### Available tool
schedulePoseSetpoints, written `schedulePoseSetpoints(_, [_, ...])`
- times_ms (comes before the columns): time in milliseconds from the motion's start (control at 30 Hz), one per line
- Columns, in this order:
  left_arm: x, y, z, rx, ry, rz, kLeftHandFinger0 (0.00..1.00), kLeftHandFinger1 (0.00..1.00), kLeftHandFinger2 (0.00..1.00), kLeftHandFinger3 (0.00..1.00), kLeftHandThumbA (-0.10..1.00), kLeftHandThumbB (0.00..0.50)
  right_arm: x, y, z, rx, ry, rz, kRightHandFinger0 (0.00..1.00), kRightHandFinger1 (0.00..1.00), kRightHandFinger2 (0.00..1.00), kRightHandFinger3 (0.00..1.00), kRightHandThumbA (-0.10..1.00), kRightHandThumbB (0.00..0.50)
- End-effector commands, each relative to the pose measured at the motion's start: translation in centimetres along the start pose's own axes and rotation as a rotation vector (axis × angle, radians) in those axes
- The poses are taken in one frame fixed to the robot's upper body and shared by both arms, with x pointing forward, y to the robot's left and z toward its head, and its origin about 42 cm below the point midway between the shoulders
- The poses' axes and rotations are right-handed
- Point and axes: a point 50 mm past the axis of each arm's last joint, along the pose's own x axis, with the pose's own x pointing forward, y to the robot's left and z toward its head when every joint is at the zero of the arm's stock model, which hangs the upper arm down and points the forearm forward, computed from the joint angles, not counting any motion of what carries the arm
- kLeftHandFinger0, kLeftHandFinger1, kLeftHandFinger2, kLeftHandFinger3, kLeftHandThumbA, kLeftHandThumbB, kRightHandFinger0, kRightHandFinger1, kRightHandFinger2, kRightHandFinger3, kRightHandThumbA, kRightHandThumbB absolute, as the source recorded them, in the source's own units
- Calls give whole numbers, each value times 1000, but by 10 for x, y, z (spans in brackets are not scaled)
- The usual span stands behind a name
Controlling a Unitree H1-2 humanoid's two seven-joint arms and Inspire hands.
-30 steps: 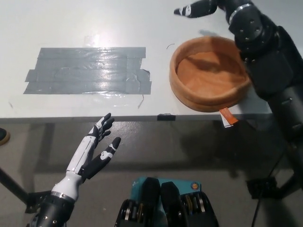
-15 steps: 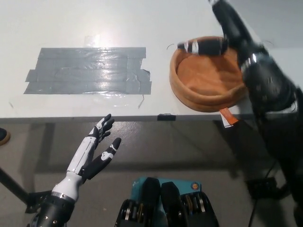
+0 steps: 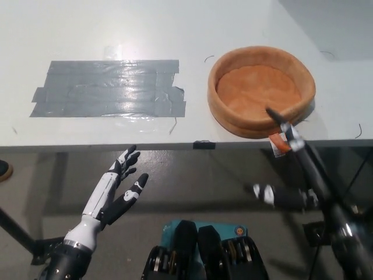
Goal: An emotional support dumpling is kept in a soft plate infront in the middle of the desk infront of the robot. The robot extends its right arm to pick up the dumpling and hands it to a person
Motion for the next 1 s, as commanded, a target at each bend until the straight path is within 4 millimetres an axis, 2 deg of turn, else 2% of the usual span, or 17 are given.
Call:
schedulePoseSetpoints(0, [1,3,7,3,-61,16,966,1000,1000,1000,688,258,-14,-5,13,57,-145,-75,1000,1000,1000,1000,970,284])
schedulePoseSetpoints(100, [-2,3,5,8,-58,15,955,1000,1000,1000,682,254,-18,2,-4,52,-108,-60,1000,1000,1000,1000,954,278])
schedulePoseSetpoints(300, [-10,-3,1,-4,-41,10,961,1000,1000,1000,693,270,-27,18,-54,42,61,-15,1000,1000,1000,1000,917,327])
schedulePoseSetpoints(433, [-13,-3,1,-2,-32,14,959,1000,1000,1000,691,274,-27,23,-71,47,105,6,1000,1000,1000,1000,890,315])
schedulePoseSetpoints(767, [-14,-3,0,-9,-38,19,948,1000,1000,1000,664,269,-29,25,-78,47,125,37,1000,1000,1000,1000,864,287])
schedulePoseSetpoints(967, [-14,-3,0,-5,-38,17,948,1000,1000,1000,655,273,-29,25,-80,50,132,45,1000,1000,1000,1000,857,286])
